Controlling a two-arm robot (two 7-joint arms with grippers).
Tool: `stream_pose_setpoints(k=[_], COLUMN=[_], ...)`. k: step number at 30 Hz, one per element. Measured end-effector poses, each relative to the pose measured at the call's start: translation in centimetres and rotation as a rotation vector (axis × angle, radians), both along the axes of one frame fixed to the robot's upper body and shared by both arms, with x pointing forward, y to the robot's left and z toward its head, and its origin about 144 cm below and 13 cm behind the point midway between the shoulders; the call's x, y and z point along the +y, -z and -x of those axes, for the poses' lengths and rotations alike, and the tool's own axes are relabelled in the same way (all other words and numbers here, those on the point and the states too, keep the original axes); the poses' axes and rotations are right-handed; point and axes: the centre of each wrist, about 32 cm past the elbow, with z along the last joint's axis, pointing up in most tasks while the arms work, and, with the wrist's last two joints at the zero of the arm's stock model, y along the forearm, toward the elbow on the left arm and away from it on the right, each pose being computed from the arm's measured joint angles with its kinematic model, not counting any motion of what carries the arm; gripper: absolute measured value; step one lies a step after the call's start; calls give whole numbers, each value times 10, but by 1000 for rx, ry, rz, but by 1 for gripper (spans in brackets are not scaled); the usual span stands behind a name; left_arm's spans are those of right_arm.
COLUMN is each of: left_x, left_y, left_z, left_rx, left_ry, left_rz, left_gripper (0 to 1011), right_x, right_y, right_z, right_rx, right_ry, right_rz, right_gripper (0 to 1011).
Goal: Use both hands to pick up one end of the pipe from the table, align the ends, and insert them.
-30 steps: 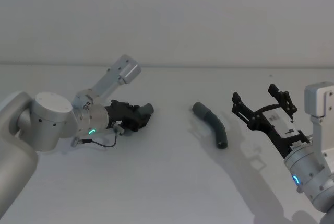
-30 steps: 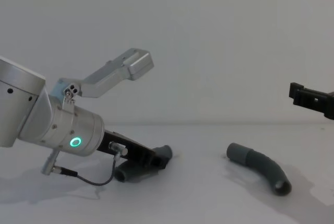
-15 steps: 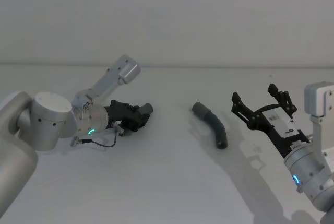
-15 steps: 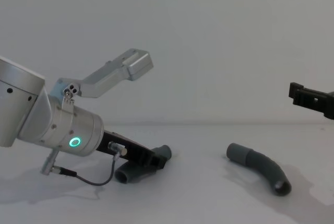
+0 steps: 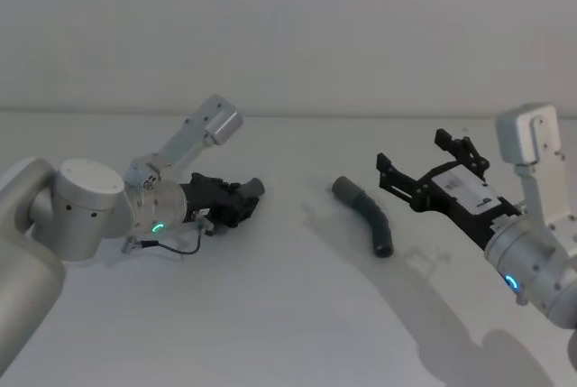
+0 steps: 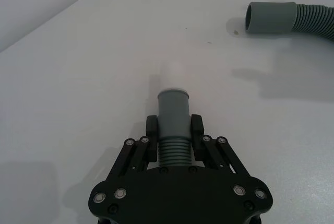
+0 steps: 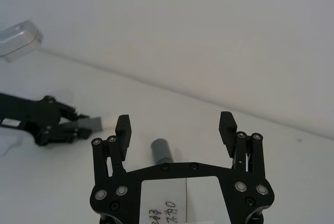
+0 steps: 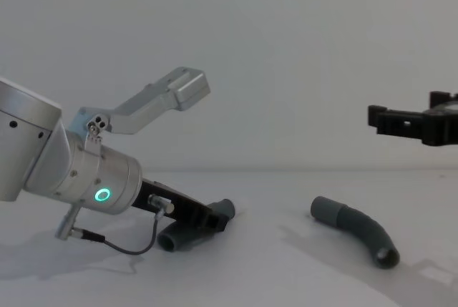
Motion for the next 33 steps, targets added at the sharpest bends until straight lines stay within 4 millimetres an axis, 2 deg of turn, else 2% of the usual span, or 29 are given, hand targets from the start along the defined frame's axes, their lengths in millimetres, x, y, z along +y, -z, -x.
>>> stream_pose_setpoints(k=[10, 17, 33], left_x=[0, 0, 0], left_y=[0, 0, 0], left_z=[0, 0, 0], left_rx=[0, 0, 0], left_ry=[0, 0, 0], left_rz=[-1, -1, -1], left_gripper=[363, 360, 363], right_x=[2, 4, 15], right_y=[-27, -38, -41], right_z=[-16, -27, -48], right_rx=[126, 226, 371], right_ry=[-96, -122, -101], right_rz=[92, 124, 114], right_gripper=[1001, 1001, 1001])
